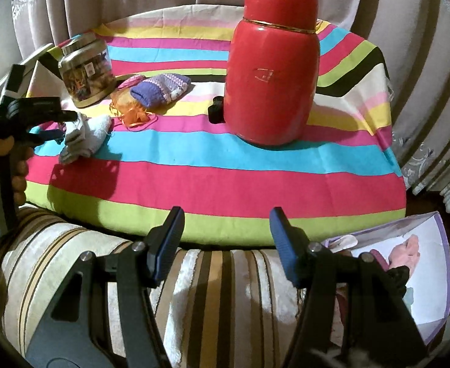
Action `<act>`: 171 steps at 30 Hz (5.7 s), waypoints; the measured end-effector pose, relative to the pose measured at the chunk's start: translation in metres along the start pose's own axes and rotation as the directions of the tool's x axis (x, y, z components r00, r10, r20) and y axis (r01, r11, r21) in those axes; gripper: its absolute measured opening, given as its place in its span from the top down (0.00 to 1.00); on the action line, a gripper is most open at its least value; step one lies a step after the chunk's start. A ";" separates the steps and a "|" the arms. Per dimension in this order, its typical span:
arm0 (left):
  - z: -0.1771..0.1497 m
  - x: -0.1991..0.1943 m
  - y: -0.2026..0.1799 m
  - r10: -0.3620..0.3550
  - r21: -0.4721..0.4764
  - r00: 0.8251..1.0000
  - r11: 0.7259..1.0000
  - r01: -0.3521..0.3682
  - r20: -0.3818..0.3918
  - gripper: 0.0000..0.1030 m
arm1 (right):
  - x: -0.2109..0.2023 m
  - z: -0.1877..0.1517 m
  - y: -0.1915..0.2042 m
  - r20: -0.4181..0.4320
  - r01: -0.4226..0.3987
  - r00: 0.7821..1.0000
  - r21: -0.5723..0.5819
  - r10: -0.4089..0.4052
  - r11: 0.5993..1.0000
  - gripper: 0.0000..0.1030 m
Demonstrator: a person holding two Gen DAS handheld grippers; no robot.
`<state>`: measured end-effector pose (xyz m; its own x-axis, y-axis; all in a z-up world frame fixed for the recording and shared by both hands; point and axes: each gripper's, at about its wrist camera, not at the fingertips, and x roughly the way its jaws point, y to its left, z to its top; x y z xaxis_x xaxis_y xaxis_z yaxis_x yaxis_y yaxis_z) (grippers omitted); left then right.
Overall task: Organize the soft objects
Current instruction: 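Grasp the grey herringbone pouch with the left tool, then grasp the black hair tie with the right tool while the left tool holds the pouch, then carry both items to the white box and open both tools inside it, then move both open tools back over the remaining soft items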
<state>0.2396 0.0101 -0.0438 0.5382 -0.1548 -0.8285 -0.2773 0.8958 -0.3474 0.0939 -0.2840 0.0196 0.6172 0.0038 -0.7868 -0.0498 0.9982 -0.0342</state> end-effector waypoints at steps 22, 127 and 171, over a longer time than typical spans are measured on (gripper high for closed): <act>-0.001 -0.030 0.005 -0.045 0.024 0.992 0.999 0.042 0.116 0.87 | 0.010 0.026 0.027 -0.008 0.054 0.998 -0.113 -0.055 0.992 0.40; -0.160 -0.113 -0.203 -0.544 0.416 0.826 0.724 0.550 -0.146 0.87 | -0.063 -0.017 -0.140 0.072 0.273 0.924 0.560 -0.375 0.782 0.78; -0.149 -0.118 -0.218 -0.538 0.457 0.825 0.699 0.551 -0.171 0.54 | -0.085 -0.042 -0.151 0.036 0.262 0.955 0.356 -0.293 0.897 0.32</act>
<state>0.1175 -0.2288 0.0645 0.4571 -0.6812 -0.5719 0.4663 0.7310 -0.4982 0.0158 -0.4378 0.0657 0.6327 -0.2868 -0.7194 0.3962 0.9180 -0.0175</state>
